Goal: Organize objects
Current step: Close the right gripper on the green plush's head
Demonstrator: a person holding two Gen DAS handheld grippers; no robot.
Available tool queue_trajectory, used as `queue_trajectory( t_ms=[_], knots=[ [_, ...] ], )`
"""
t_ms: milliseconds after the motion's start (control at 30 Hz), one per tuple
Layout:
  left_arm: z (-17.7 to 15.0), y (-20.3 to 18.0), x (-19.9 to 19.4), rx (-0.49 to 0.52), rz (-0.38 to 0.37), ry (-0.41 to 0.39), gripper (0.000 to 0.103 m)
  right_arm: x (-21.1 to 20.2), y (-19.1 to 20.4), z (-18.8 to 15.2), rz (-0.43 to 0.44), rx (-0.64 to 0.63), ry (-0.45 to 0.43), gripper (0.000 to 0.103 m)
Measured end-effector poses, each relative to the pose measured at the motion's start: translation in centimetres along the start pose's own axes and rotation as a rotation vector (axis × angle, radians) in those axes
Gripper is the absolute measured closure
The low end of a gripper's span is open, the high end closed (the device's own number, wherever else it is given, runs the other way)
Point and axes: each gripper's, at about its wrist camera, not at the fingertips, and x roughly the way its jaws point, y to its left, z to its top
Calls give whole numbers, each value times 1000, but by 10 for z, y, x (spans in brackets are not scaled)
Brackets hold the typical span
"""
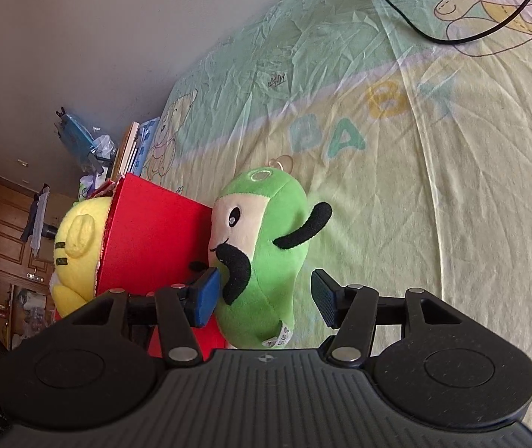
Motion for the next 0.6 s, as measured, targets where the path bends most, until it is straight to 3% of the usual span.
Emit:
queue_trajectory(
  t_ms=[167,267,500,600],
  knots=[
    [-7,-2,-6,50,-31,-10,5,0,-1,1,54,-30,38,46],
    [-10,-3,-9,49,-25,-12,5,2,-5,5,39,-25,28,45],
    [-13,-11,-10,67,76,-26,12,22,-14,11,87,5,77,37],
    [-14,-13,-8,78,99,-21,13,30,-21,11,130,42,101,38]
  ],
)
